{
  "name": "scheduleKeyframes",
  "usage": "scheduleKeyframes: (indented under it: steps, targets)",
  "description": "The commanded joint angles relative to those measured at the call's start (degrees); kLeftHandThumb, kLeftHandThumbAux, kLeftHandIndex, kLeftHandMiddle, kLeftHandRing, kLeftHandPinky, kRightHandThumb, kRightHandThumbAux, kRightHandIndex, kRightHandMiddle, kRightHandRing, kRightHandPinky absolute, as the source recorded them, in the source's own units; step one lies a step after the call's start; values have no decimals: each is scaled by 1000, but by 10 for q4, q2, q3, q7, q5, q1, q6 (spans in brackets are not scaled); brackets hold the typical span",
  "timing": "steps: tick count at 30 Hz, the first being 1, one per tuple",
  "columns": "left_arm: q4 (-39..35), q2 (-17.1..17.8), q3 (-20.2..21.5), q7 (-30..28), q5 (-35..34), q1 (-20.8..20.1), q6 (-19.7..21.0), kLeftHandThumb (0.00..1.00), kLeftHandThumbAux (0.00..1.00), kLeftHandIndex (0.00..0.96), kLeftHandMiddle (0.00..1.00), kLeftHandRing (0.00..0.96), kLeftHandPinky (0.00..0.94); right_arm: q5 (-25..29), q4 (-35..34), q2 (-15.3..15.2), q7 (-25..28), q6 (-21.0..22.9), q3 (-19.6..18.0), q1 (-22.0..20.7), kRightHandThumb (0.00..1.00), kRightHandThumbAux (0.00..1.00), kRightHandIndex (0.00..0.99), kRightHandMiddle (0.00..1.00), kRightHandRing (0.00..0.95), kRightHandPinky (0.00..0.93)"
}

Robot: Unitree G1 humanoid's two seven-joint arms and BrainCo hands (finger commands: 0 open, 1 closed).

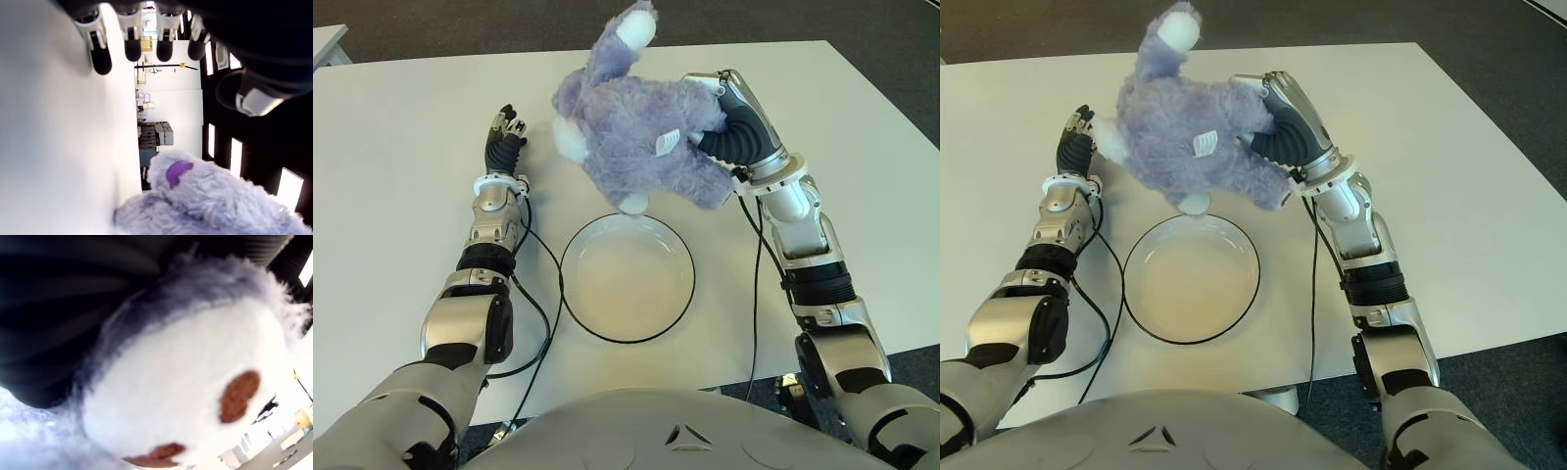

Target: Put the doll into the plate.

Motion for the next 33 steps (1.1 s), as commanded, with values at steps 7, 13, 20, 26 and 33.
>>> scheduleKeyframes:
  steps: [7, 13, 20, 26, 33]
  targets:
    - [20, -4, 1, 1, 1, 21, 26, 585, 392, 0, 0, 0, 69, 1, -22, 4, 8, -2, -2, 22, 716, 713, 439, 832, 844, 849]
    - [17, -4, 0, 2, 1, 22, 26, 583, 393, 0, 0, 0, 70, 8, -26, 7, 12, -8, -1, 32, 716, 713, 440, 830, 841, 848]
    - [17, -5, 1, 2, 0, 22, 26, 589, 391, 0, 0, 0, 74, 11, -19, 9, 17, -22, 1, 36, 715, 713, 439, 828, 838, 845]
    - [17, -5, 1, 4, 0, 22, 27, 594, 392, 0, 0, 0, 75, 8, -17, 10, 18, -29, 2, 43, 715, 713, 439, 828, 837, 845]
    - [13, -5, 1, 5, 0, 24, 26, 580, 399, 0, 0, 0, 69, 16, -19, 5, 39, -28, 8, 52, 714, 713, 439, 827, 832, 837]
